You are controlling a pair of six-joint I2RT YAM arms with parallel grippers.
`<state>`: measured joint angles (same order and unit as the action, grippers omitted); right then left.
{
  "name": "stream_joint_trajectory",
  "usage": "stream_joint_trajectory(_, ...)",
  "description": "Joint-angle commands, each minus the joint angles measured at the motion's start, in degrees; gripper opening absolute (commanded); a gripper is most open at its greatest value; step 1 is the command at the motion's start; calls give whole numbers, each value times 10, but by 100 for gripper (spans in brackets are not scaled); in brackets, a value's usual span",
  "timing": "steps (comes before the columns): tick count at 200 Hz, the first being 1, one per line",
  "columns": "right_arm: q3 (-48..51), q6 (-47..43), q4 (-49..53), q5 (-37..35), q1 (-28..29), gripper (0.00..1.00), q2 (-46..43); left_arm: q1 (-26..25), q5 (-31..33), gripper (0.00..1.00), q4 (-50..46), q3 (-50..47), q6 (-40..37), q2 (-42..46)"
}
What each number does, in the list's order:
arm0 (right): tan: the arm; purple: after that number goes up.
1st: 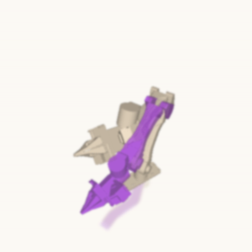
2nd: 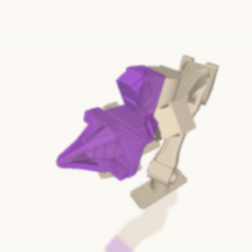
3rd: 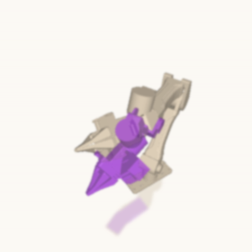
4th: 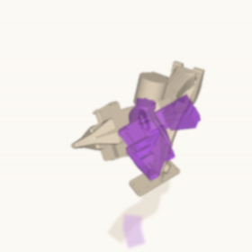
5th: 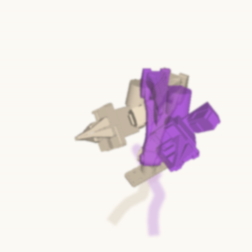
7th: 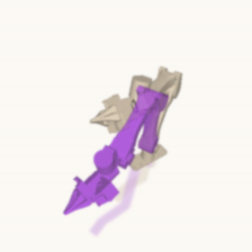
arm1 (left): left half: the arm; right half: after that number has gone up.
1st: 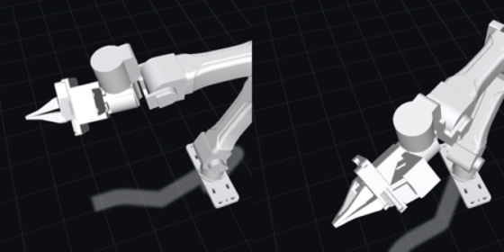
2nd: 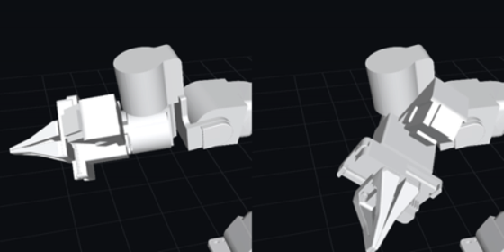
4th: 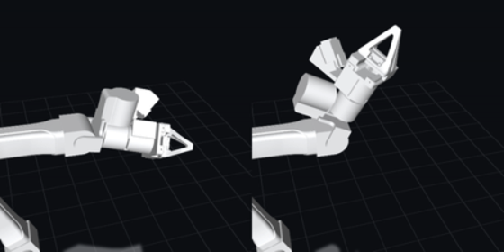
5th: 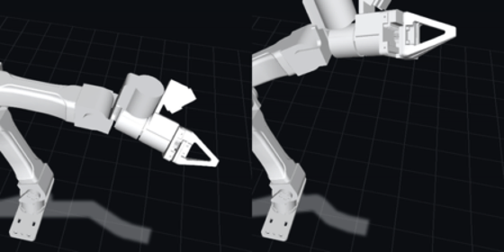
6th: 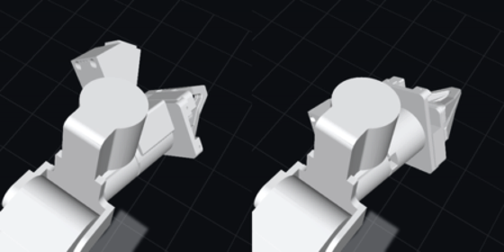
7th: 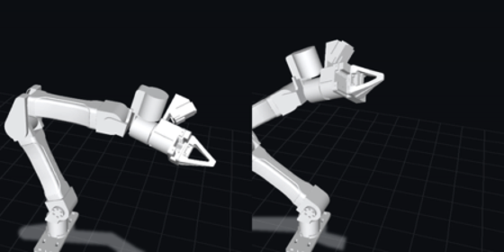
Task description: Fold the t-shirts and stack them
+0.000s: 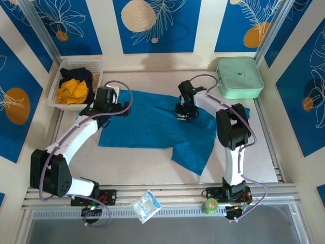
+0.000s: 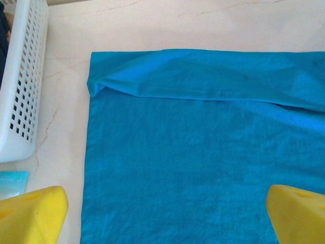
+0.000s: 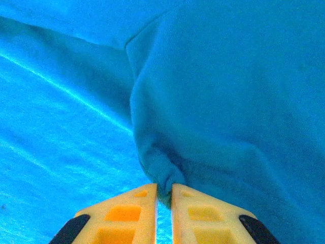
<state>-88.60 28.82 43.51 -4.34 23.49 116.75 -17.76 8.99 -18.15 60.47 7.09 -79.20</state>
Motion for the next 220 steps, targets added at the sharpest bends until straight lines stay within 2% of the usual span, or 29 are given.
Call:
stream_joint_trajectory(1,-12,34,31,-8,14,16,-22,-5,-1,100,-2,-4,-4,-1)
stream_joint_trajectory(79,-33,62,37,18,30,18,-43,-5,12,100,3,-12,-9,-8)
stream_joint_trajectory(115,-19,42,44,-24,-20,19,-75,-5,15,100,1,-14,-14,-8)
stream_joint_trajectory(125,-14,33,36,-24,-41,15,-74,-6,15,100,1,-14,-13,-9)
stream_joint_trajectory(141,-9,21,27,-12,-75,0,-56,-5,16,100,3,-16,-8,-9)
stream_joint_trajectory(160,5,20,14,0,-94,0,-35,-5,22,100,0,-15,4,-8)
stream_joint_trajectory(189,52,32,-27,28,-81,0,-31,-5,46,100,-21,-7,34,-8)
stream_joint_trajectory(220,88,44,-42,22,-46,0,-31,-5,70,100,-69,16,66,-8)
